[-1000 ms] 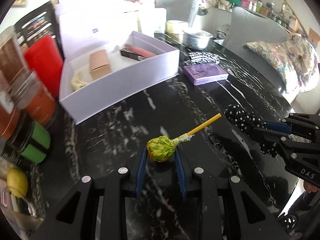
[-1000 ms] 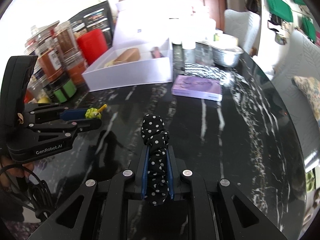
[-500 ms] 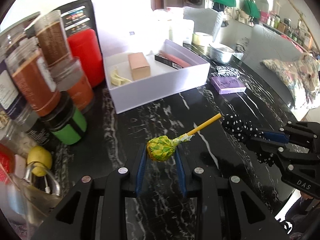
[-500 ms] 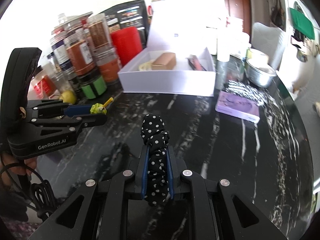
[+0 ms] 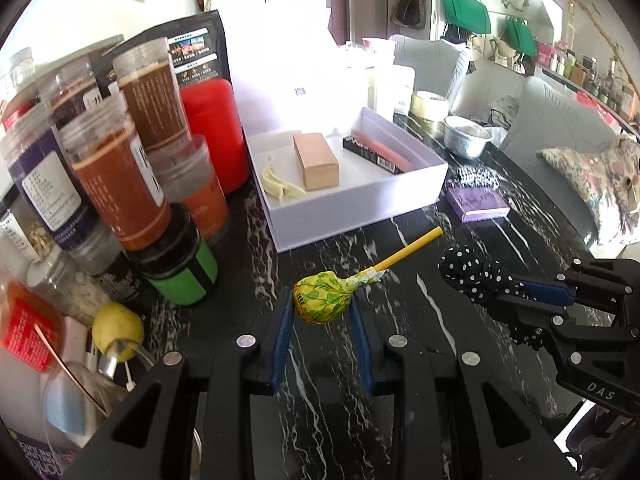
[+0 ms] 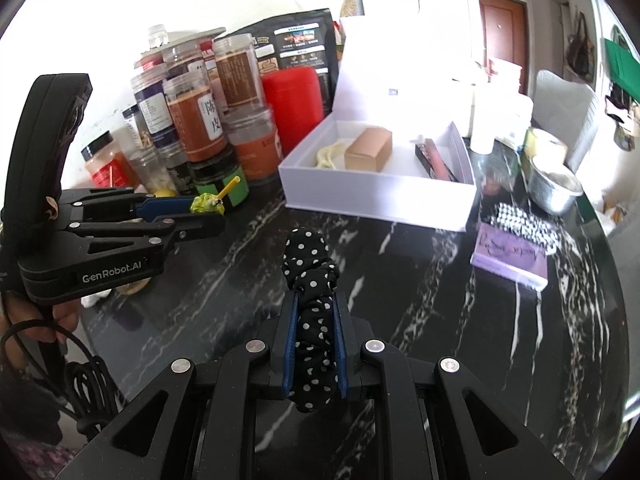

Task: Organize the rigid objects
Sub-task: 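Carry the lollipop and scrunchie toward the white box with both tools, then lower the lollipop with the left tool while the right tool lowers the scrunchie into the box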

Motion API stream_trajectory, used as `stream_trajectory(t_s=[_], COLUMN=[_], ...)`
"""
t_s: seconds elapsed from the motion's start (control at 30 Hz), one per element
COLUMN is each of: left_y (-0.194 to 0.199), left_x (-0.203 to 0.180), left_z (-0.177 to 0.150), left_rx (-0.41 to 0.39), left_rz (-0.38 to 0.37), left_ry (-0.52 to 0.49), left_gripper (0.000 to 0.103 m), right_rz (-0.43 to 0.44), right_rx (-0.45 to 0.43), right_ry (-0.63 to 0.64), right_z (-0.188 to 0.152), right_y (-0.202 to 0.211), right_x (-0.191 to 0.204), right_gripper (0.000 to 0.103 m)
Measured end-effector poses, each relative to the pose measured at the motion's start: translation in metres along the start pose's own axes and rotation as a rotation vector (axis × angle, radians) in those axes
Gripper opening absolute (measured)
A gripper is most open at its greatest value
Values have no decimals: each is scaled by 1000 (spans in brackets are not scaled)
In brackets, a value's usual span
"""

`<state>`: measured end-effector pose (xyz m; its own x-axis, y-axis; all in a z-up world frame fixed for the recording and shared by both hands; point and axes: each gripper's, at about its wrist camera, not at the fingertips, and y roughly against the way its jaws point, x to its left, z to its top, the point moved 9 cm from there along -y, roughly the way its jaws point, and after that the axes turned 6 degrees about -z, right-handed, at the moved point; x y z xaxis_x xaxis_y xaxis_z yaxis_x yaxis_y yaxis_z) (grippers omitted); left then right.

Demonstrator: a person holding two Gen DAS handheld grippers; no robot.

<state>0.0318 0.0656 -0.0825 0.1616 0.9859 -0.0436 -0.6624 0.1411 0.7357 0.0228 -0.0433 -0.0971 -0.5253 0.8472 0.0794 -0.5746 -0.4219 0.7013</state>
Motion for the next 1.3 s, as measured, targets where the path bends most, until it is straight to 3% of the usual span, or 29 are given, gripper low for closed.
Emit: stream_trajectory(t_s=[0.83,1.3], left_y=[-4,-34], left_x=[-9,-8], left_z=[100,143], left_rx=[-143,-156], left_rz=[-57,-84], left_ry=[-33,-41], left_gripper=[28,28], right_rz=[-53,-79], right_rx=[-101,-116], right_ry=[6,-9], right_z=[86,129], right_y=[13,-6], right_x=[-30,-59], right_gripper=[16,16])
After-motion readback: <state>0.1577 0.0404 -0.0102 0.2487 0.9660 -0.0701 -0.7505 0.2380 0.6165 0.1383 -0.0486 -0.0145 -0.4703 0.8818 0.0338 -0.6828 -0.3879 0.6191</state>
